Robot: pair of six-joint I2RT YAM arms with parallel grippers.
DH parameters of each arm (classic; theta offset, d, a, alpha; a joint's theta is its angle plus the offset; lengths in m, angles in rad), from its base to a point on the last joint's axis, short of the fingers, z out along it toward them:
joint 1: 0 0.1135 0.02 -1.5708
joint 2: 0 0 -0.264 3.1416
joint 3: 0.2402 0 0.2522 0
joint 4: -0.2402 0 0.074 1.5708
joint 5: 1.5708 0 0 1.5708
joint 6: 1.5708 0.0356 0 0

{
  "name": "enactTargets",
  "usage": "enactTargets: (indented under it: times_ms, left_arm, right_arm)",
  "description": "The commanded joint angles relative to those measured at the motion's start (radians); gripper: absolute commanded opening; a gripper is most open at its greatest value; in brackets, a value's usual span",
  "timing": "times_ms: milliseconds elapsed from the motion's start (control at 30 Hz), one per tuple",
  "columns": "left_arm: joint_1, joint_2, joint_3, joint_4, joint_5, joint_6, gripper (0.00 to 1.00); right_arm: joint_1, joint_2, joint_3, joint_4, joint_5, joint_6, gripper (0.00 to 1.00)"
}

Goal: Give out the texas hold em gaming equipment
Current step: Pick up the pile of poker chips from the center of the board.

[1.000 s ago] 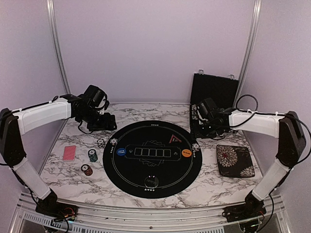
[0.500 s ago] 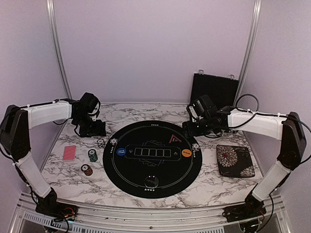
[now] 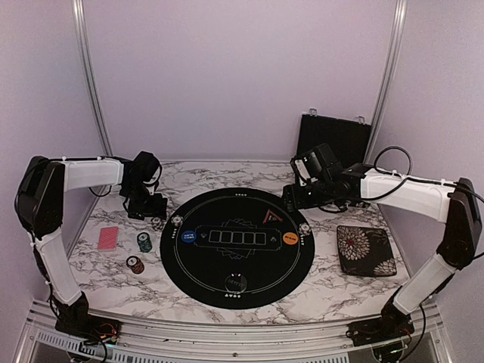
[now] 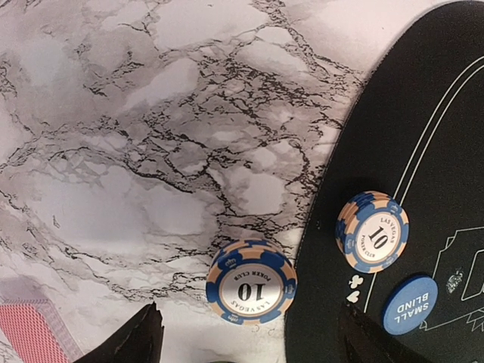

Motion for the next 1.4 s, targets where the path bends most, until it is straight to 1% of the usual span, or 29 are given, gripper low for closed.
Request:
enactTargets:
  times_ms: [0, 767, 1367]
  left_arm:
    - [0.007, 0.030, 0.026, -0.030, -0.013, 0.017, 0.81]
    - [0.006, 0.091, 0.038, -0.023, -0.020, 0.035, 0.76]
    - [-0.005, 0.123, 0.039, -0.024, -0.057, 0.056, 0.65]
  right_arm:
    - [0.012, -0.033, 0.008, 0.024, 0.000, -0.004, 0.72]
    - [0.016, -0.033, -0.001, 0.026, 0.007, 0.008, 0.73]
    - [0.023, -0.028, -0.004, 0.030, 0.005, 0.012, 0.73]
